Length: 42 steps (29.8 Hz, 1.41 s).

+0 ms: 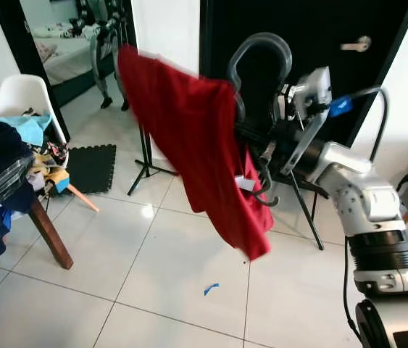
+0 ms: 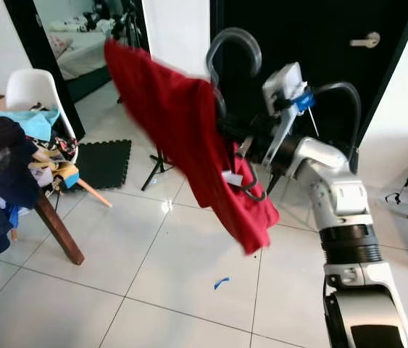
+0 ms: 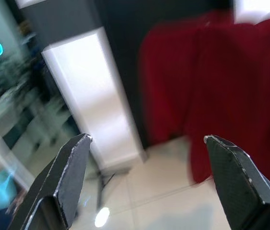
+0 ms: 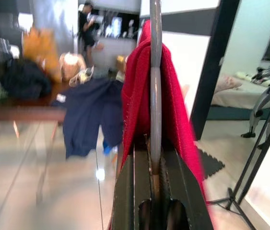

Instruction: Hang hanger

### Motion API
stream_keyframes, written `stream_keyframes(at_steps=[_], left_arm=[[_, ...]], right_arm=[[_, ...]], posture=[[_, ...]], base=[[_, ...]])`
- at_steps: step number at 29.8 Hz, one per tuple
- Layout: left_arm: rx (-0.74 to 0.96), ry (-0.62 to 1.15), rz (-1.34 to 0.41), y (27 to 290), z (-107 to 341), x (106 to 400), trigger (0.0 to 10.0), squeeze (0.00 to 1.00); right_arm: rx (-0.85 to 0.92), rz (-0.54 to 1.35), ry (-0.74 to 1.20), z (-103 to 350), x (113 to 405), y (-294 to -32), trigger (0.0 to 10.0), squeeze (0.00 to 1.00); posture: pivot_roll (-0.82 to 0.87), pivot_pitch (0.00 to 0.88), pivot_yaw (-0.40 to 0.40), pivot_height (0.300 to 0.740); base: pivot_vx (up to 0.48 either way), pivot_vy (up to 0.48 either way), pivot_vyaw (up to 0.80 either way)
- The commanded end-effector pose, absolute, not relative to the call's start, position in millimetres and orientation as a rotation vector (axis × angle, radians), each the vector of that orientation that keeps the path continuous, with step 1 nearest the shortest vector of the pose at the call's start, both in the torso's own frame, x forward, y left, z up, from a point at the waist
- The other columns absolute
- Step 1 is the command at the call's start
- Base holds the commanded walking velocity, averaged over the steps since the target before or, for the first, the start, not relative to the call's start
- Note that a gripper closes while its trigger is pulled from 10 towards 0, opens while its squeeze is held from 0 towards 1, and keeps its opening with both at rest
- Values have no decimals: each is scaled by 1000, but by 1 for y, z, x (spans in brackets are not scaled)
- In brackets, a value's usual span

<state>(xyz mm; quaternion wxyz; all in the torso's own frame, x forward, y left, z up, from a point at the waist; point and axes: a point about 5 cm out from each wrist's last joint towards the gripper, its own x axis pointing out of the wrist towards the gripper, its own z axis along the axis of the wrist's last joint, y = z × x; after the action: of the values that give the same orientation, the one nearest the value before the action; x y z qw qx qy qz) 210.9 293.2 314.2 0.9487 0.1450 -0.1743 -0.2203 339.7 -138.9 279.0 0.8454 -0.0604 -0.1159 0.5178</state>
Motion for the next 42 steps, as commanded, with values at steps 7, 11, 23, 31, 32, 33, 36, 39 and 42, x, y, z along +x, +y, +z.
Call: stream_keyframes(at_steps=[7, 11, 23, 31, 32, 33, 36, 39, 42], left_arm=[[349, -374, -819, 261, 349, 210, 10000, 0], [448, -264, -1030, 250, 355, 215, 10000, 0], [675, -18, -1172, 243, 344, 235, 10000, 0], [757, 130, -1170, 250, 325, 243, 10000, 0], [757, 130, -1170, 250, 325, 243, 10000, 0], [763, 163, -1180, 250, 319, 246, 8902, 0], [763, 163, -1180, 250, 319, 246, 8902, 0], [732, 187, -1236, 244, 308, 249, 39, 0], [714, 190, -1268, 239, 305, 249, 0, 0]], right_arm=[[-274, 1192, -287, 280, 332, -118, 10000, 0], [-336, 1278, -292, 275, 325, -99, 10000, 0], [-466, 1536, -287, 263, 294, -65, 10000, 0], [-483, 1596, -297, 264, 286, -63, 10000, 0], [-483, 1596, -297, 264, 286, -63, 10000, 0], [-483, 1605, -302, 265, 285, -62, 10000, 0], [-483, 1605, -302, 265, 285, -62, 10000, 0], [-494, 1607, -300, 264, 284, -62, 10000, 0], [-498, 1599, -300, 264, 285, -62, 10000, 0]], posture=[[59, 0, -5, 740], [59, 0, 2, 740], [49, 0, 20, 740], [48, 0, 22, 740], [48, 0, 22, 740], [47, 0, 20, 740], [47, 0, 20, 740], [39, 0, 18, 740], [38, 0, 19, 740]], base=[[0, 0, 0], [0, 0, 0], [0, 0, 0], [0, 0, 0], [0, 0, 0], [0, 0, 0], [0, 0, 0], [0, 0, 0], [0, 0, 0]])
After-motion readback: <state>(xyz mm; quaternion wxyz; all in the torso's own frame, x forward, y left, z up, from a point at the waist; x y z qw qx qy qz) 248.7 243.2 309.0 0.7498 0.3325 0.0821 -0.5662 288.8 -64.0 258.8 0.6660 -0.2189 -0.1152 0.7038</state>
